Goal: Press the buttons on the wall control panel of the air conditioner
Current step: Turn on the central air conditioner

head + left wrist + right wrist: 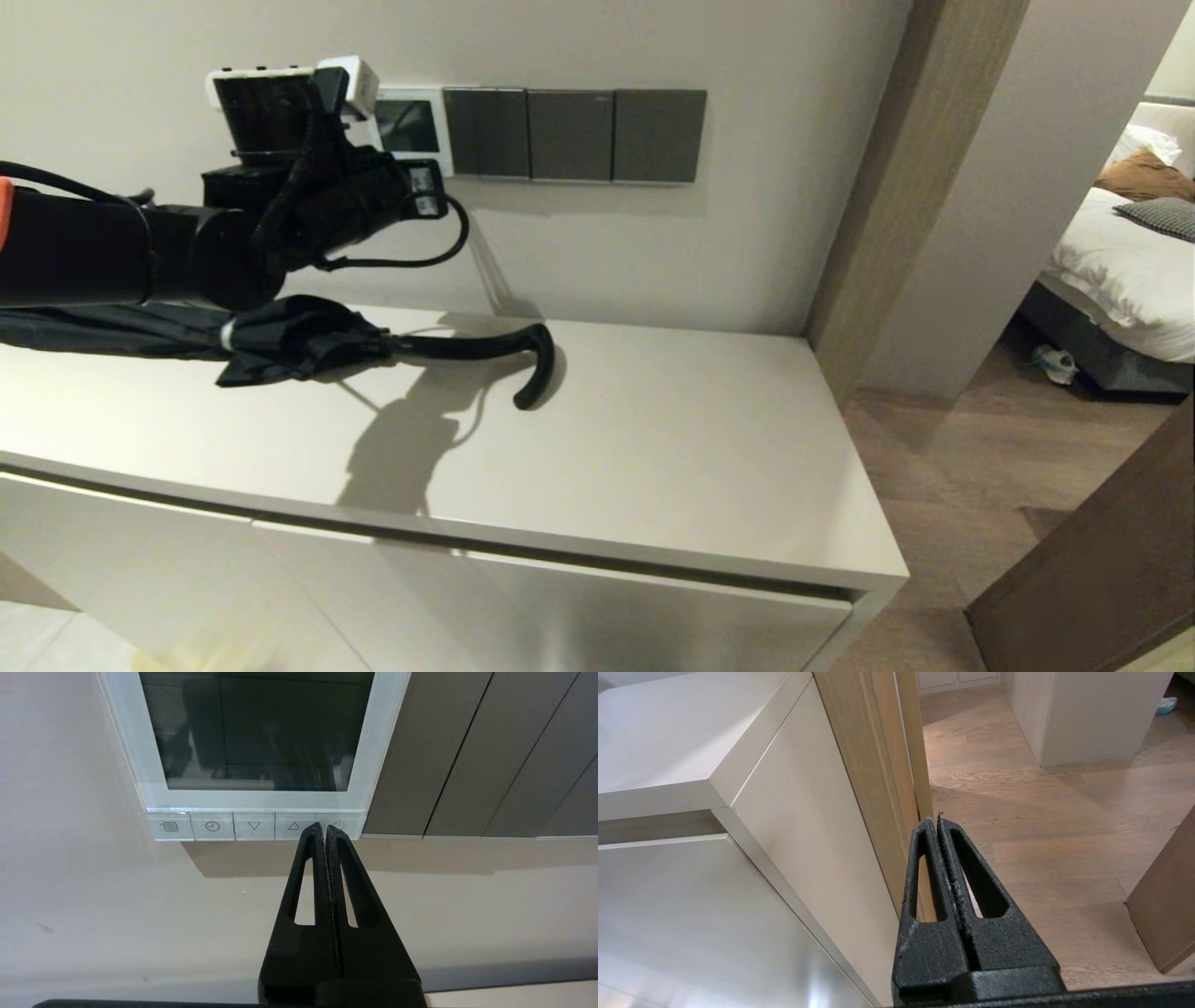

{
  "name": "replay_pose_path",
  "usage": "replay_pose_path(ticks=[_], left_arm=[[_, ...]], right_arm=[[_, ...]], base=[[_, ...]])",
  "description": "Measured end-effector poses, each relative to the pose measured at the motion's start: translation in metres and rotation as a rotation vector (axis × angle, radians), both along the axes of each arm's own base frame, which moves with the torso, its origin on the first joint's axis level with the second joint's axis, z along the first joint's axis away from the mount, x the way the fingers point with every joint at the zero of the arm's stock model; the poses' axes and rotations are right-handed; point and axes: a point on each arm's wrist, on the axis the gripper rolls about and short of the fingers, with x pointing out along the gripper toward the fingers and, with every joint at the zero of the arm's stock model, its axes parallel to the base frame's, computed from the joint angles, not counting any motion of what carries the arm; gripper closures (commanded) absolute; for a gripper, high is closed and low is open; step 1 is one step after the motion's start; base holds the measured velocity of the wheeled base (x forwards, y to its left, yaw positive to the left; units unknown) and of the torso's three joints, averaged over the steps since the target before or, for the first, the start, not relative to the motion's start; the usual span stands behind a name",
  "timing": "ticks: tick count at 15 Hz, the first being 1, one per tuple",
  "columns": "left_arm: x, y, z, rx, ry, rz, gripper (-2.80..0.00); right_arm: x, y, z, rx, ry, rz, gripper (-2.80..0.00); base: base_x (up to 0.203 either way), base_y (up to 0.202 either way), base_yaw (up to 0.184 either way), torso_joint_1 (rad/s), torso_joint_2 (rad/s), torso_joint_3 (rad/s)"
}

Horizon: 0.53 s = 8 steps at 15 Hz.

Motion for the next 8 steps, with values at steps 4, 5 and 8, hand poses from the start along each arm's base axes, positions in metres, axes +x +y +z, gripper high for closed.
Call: replay_pose_path(ticks=[4,5,8], left_arm=[[0.0064,-0.0019,-0.0017,0.0,-0.003,-0.001,0.0],[0.008,-0.0024,-0.0032,0.0,-0.001,0.0,0.0],[0.0092,-0.0027,-0.0045,-0.001,0.0,0.0,0.0]], right_arm=[[0.0,0.0,0.0,0.0,0.0,0.0,0.0],[0.0,0.0,0.0,0.0,0.0,0.0,0.0],[0.0,0.0,0.0,0.0,0.0,0.0,0.0]], base=[[0.0,0.0,0.0,0.0,0.0,0.0],[0.0,0.0,0.0,0.0,0.0,0.0],[0.0,0.0,0.0,0.0,0.0,0.0]])
